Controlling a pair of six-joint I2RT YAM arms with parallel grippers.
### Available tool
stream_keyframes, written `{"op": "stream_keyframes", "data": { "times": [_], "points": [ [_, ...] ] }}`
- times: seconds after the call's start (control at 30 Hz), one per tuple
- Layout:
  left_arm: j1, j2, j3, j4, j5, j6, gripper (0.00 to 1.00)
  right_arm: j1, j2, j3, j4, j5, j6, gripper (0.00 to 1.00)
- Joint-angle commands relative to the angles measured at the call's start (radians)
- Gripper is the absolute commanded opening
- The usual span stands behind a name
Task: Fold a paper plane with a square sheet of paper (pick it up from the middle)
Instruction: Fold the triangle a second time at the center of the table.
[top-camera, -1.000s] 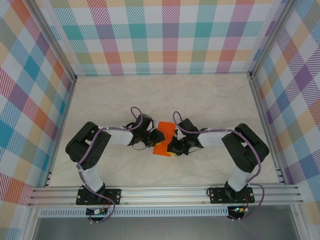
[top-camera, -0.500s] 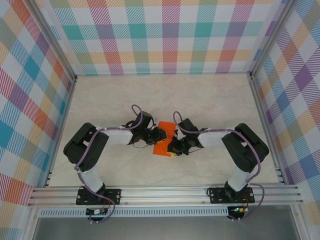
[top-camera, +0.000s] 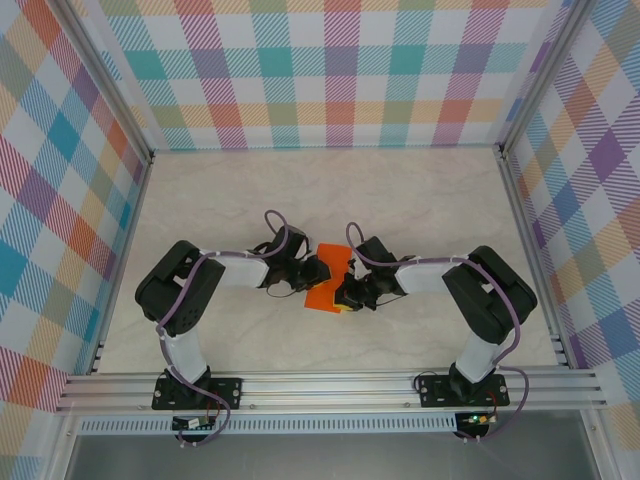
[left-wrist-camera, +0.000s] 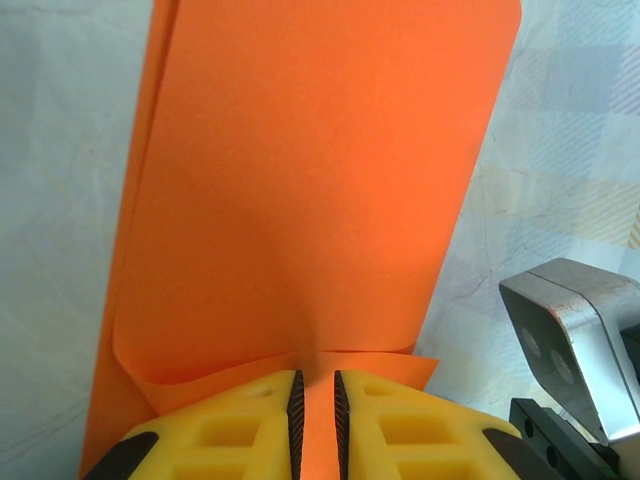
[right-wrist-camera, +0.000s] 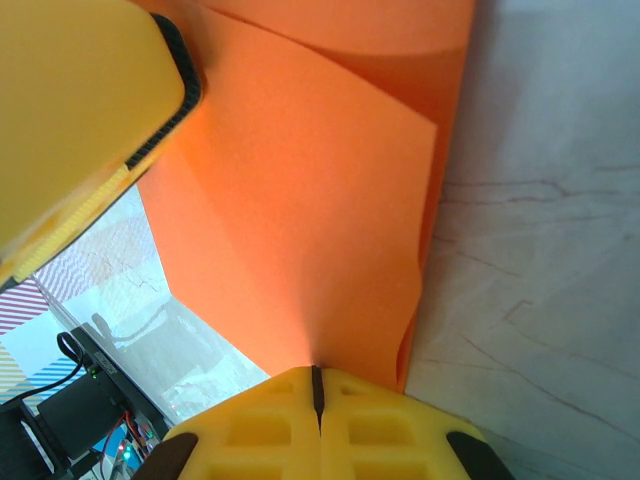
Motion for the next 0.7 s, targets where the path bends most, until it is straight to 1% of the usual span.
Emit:
{"op": "stream_keyframes", "data": {
  "times": [0.0,0.37,0.6,0.67],
  "points": [
    [0.059,0.020,0.010,-0.033,-0.113,0.045,0.19,0.007,0.052,-0.028,-0.122,0.066,-0.016,0.04],
    [0.119,0.046,0.028,-0.028,-0.099,0.074,0.19,0.006,0.048,-0.020,-0.122,0.056,-0.018,0.04],
    [0.157,-0.017,0.064,-0.069,-0.082,0.106,0.19,0.006,0.041,0.001,-0.137,0.049,-0.030,0.05],
    [0.157,-0.044,0.078,-0.086,-0.059,0.111,0.20,0.006,0.044,0.011,-0.138,0.047,-0.033,0.05]
  ]
}}
